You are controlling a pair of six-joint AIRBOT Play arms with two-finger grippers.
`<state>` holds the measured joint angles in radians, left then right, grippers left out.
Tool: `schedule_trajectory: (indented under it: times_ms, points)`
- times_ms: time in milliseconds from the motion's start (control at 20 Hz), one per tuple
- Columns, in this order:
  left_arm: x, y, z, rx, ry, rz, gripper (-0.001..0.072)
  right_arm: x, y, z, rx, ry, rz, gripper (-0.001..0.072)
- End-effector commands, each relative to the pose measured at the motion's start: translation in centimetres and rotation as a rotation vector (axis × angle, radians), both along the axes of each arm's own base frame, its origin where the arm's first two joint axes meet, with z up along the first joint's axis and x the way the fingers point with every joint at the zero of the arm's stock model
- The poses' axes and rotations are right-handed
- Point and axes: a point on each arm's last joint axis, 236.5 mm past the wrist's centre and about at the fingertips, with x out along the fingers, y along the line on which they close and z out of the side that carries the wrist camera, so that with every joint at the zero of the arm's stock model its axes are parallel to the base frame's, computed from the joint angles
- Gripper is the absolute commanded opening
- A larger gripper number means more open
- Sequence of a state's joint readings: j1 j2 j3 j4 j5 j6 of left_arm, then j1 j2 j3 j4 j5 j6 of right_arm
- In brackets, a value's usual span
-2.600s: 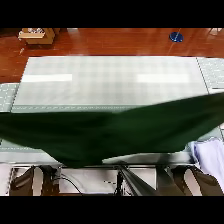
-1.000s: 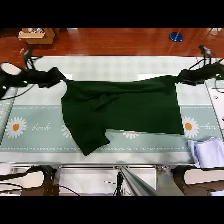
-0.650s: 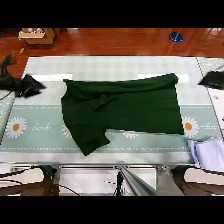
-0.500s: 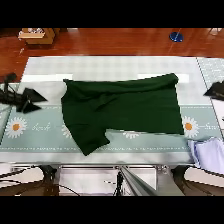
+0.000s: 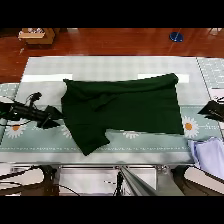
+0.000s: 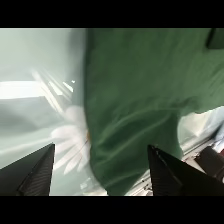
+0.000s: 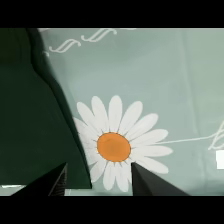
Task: Fold the shirts.
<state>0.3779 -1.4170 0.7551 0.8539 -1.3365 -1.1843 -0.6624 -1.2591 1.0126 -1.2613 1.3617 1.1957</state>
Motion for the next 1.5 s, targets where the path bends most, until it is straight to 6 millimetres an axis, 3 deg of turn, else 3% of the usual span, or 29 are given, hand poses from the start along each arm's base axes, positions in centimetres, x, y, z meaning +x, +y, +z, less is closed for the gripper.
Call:
schedule_trajectory:
  times_ms: [0,250,300,350,400,500,600,800,1000,1250,1450]
  points:
    - [0.2,-2.4,-1.4,0.021,-0.001,-0.044,0.0669,-0.2,0.1,0.6,-0.014,-0.023,-0.001,0.0473]
    - [-0.7,-5.4,-2.8,-0.018,0.077,-0.078,0.0636,-0.2,0.3,1.3,-0.019,-0.036,-0.004,0.0473]
    - [-0.6,-5.8,-3.1,-0.022,0.081,-0.075,0.0397,-0.3,0.5,1.3,-0.010,-0.031,-0.003,0.0473]
    - [-0.5,-5.9,-3.3,-0.025,0.086,-0.073,0.0088,-0.5,0.7,1.3,0.001,-0.024,-0.001,0.0473]
    - [-0.6,-5.9,-3.4,-0.026,0.090,-0.073,0.0030,-0.7,0.9,1.3,0.007,-0.015,0.000,0.0476]
    - [-0.6,-5.8,-3.4,-0.028,0.093,-0.069,0.0029,-1.5,0.9,1.0,0.007,0.020,0.003,0.0485]
    - [-0.8,-5.9,-3.3,-0.035,0.093,-0.079,0.0029,-3.9,0.6,-0.9,-0.004,0.106,-0.010,0.0533]
    - [-1.2,-6.2,-2.9,-0.058,0.056,-0.145,0.0029,-7.5,2.5,-4.3,0.145,0.150,-0.093,0.0533]
    - [-1.4,-6.2,-2.8,-0.064,0.046,-0.162,0.0029,-7.0,3.6,-5.0,0.237,0.082,-0.148,0.0533]
    - [-1.4,-6.2,-2.8,-0.066,0.033,-0.174,0.0029,-6.8,6.8,-6.5,0.383,0.082,-0.169,0.0533]
    - [-1.4,-6.2,-2.8,-0.068,0.023,-0.184,0.0029,-5.7,8.1,-7.3,0.433,0.024,-0.211,0.0532]
